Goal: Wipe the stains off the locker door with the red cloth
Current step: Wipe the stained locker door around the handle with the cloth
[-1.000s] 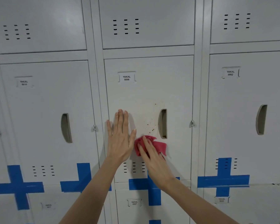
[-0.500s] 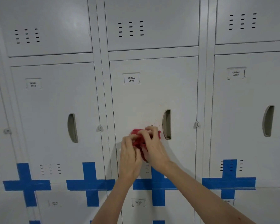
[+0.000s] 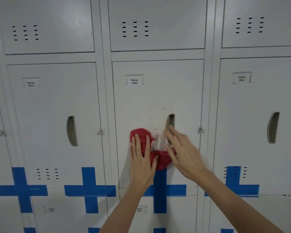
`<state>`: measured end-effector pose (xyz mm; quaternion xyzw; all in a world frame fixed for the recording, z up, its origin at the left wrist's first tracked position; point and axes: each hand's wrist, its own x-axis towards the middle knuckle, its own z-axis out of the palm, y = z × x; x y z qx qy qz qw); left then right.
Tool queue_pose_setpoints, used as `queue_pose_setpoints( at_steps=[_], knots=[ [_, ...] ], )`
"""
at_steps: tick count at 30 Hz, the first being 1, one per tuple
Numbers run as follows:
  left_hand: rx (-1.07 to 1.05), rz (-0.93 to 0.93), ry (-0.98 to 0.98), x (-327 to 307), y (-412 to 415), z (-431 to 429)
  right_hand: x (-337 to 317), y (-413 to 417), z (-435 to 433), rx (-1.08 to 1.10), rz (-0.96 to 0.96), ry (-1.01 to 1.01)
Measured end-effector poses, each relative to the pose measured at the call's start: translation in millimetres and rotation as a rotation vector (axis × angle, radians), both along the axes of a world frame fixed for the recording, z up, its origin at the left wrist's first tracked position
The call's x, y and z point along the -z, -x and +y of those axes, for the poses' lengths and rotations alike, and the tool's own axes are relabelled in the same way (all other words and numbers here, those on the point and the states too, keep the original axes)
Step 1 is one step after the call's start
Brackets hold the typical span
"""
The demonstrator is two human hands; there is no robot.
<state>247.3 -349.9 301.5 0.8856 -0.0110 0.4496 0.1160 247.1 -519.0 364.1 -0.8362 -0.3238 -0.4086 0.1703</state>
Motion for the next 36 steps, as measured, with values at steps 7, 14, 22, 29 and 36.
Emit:
queue_pose_setpoints(
  at_steps=[7, 14, 22, 29, 36],
  knots=[
    [-0.126, 0.011, -0.341, -22.4, -6.0, 32.4, -2.7, -35.1, -15.1, 0.349, -0.058, 0.147],
    [-0.098, -0.137, -0.428, -105.3, -17.5, 29.7, -3.0, -40.5, -16.9, 0.367, -0.062, 0.167],
    [-0.053, -0.172, -0.828, -174.7, -23.0, 32.1, -2.3, -43.4, -18.0, 0.346, -0.064, 0.163],
    [-0.038, -0.138, -1.135, -200.8, -12.9, 27.3, -1.7, -43.1, -17.2, 0.329, -0.046, 0.141],
    [-0.062, -0.169, -1.01, -163.7, -12.6, 51.8, -2.5, -43.1, -19.9, 0.31, -0.032, 0.152]
  ],
)
